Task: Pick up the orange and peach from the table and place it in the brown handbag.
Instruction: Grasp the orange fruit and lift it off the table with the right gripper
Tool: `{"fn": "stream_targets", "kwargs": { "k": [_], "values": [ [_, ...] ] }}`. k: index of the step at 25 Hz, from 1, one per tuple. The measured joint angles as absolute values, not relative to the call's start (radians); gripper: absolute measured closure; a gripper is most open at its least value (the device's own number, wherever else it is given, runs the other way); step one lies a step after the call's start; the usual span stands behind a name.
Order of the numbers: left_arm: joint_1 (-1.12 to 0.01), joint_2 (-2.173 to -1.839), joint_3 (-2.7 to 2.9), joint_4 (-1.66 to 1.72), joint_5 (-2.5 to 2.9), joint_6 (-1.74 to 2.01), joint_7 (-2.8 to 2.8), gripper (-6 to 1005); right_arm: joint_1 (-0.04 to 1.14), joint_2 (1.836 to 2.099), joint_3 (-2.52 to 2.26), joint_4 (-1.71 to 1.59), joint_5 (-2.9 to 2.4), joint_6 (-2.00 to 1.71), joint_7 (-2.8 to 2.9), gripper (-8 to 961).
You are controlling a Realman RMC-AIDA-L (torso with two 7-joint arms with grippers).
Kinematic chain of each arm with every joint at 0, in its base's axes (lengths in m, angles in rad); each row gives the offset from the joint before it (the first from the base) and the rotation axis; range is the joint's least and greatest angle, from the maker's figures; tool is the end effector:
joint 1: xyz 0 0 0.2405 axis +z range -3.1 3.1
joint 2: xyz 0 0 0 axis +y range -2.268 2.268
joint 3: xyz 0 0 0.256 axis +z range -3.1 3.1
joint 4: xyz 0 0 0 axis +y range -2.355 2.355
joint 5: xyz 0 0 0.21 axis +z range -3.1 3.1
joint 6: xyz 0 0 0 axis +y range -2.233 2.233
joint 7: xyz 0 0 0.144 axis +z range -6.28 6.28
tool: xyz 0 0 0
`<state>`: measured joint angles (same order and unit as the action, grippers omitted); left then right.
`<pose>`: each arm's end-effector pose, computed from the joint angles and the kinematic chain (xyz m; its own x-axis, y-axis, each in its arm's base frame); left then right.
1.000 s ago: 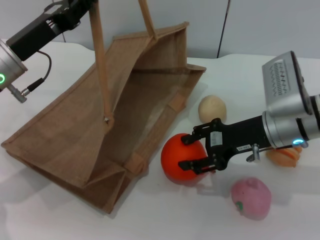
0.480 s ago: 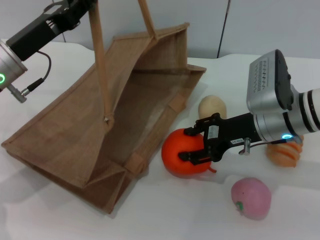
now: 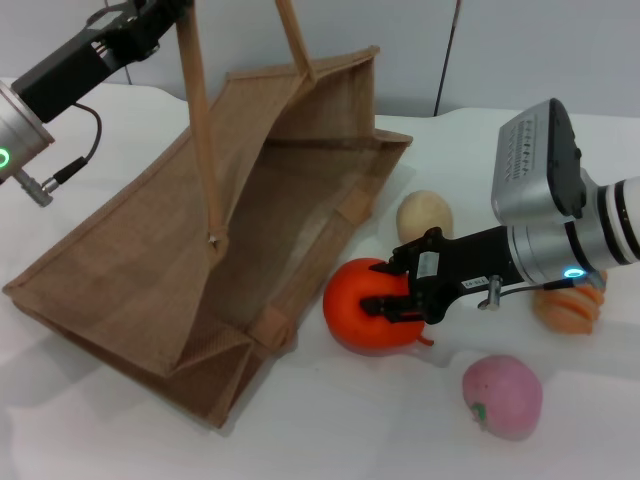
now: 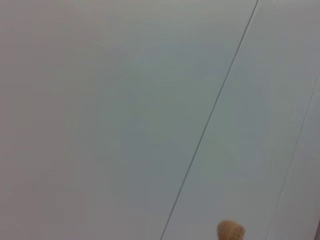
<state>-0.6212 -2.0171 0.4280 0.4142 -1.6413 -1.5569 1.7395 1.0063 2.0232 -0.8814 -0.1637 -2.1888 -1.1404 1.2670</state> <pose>-0.2375 0.3790 0.0719 0.2930 0.1403 0.9458 0.6727 -0.7332 -0.0997 0.1963 0.3923 -0.0849 0.9822 -0.1671 -0.0860 -0.1763 -0.9778 -0.1134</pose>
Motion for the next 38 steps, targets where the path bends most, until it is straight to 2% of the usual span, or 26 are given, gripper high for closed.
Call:
{"fn": "stream_targets", "kwargs": {
  "k": [8, 19, 38],
  "values": [
    [-0.62, -2.017, 0.428, 0.414, -1.641, -1.557, 1.739, 878, 1.006, 2.023, -0.914, -0.171, -2.189, -1.149, 1.295, 574],
    [-0.617, -2.017, 0.428, 0.414, -1.641, -1.56, 1.739, 878, 1.004, 2.019, -0.922, -0.197, -2.184, -1.208, 1.338, 622],
    [-0.615, -2.017, 0.428, 0.416, -1.639, -1.596, 1.724, 878, 0.942, 2.023, -0.922, -0.366, -2.104, -1.437, 1.324, 776]
  ]
}}
